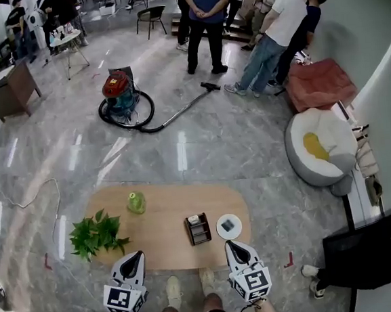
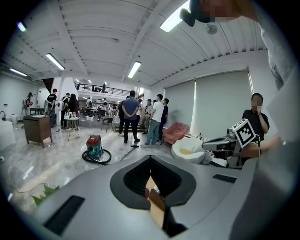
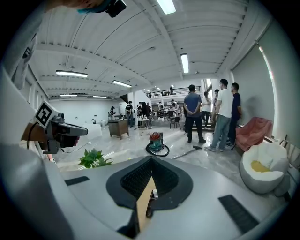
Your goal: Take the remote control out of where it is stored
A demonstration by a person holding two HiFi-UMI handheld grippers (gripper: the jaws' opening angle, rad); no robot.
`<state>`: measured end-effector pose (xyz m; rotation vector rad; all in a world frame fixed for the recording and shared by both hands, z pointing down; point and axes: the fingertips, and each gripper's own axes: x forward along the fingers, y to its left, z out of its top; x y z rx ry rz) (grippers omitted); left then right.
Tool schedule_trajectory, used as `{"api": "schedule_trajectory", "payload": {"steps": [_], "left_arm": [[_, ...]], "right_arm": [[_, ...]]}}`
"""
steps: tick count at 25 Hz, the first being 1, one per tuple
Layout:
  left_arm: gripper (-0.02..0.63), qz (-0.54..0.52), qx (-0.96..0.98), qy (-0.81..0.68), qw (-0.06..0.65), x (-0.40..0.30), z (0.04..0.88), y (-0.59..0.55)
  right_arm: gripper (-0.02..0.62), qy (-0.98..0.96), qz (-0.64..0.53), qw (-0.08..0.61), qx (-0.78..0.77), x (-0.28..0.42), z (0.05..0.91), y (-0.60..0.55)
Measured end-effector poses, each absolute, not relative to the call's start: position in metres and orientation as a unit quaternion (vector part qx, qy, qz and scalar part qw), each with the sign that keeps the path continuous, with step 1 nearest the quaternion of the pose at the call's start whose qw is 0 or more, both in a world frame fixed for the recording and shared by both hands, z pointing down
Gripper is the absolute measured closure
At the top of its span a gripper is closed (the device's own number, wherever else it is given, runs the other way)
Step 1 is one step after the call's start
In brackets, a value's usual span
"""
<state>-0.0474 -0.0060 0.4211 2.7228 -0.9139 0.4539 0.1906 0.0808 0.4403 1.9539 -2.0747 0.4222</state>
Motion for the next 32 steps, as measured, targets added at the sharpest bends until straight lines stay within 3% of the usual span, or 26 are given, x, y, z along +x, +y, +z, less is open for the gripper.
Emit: {"api": "schedule_trajectory", "payload": {"steps": [32], "left_arm": [[0.600,0.177,0.879,-0.393,0.203,-0.015,0.575,-0.020]], "right_arm": [[0.589,-0.800,0.179,0.245,0.518,0.208,0.644,-0.021]]}}
